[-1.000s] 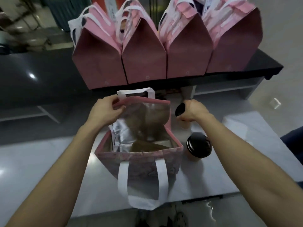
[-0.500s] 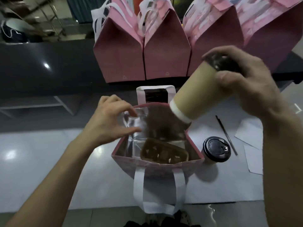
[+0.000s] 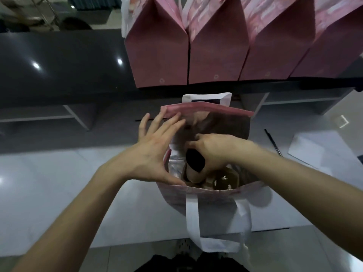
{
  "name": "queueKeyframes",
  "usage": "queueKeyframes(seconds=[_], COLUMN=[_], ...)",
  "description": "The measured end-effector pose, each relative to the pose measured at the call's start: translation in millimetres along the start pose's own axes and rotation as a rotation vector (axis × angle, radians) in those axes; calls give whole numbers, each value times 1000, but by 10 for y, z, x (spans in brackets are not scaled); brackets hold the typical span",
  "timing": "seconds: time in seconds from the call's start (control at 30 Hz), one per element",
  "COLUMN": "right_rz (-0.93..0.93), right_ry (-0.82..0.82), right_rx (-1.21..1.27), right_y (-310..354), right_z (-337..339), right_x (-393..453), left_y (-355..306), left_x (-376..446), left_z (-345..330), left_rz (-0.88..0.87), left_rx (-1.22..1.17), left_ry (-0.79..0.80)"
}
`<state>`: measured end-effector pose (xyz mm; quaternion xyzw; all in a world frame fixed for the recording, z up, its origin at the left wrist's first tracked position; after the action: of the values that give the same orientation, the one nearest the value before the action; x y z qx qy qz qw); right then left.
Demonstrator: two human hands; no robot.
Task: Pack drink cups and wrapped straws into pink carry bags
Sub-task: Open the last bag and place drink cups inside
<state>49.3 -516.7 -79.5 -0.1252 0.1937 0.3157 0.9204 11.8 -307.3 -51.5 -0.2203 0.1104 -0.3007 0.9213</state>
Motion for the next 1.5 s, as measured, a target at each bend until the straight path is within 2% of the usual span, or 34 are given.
queueKeyframes(seconds=[0.2, 0.4, 0.5, 0.57, 0.67, 0.77, 0.87, 0.93, 1.0, 1.13, 1.17, 1.23, 1.3, 1.37, 1.43, 1.5], right_rz=[113, 187, 139, 66, 7, -139, -334, -498, -635, -685, -677, -675, -693, -755, -784, -699], right_ry=[-22, 14, 25, 0, -156, -441, -779, -842, -741, -175, -101, -89, -136, -273, -520, -805], right_rx=[-117, -105, -105, -15, 166, 431, 657, 666, 603, 541, 545, 525, 463, 425, 439, 516], right_y=[161, 211, 193, 160, -11, -311, -593, -747, -901, -898, -860, -845, -903, -1017, -1096, -1058], right_z=[-64, 98, 170, 275, 462, 525, 329, 37, -336, -1056, -1175, -1306, -1195, -893, -460, 15], right_x=[176, 289, 194, 52, -279, -781, -1259, -1467, -1596, -1632, -1590, -1501, -1493, -1587, -1712, -1824], left_y=[-44, -12, -30, -50, -137, -351, -649, -823, -937, -1003, -993, -956, -889, -783, -649, -522], left_x=[-30, -65, -53, -52, -19, 100, 302, 463, 628, 815, 820, 786, 704, 592, 451, 307], left_z=[-36, -31, -8, 26, 124, 214, 196, 128, 44, -33, -34, -12, 37, 93, 156, 201], left_rz=[-35, -41, -35, -18, -6, -61, -110, -152, -188, -183, -174, -148, -115, -84, -50, -26], left_rx=[-38, -49, -34, -29, 9, 51, -3, -12, 27, 69, 70, 59, 45, 28, 7, -6], left_ry=[-9, -44, -41, -53, -171, -301, -238, -146, -92, -56, -55, -64, -81, -103, -147, -206])
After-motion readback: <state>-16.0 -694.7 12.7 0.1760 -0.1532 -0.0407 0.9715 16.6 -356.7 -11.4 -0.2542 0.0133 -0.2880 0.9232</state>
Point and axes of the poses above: each hand's wrist, its own x-axis towards the middle knuckle, its own z-axis out of the back of the hand, y = z × x, the point moved 2 cm from there along x, towards the middle knuckle, and after that the axes turned 10 degrees about -x, right-handed, at the moved point
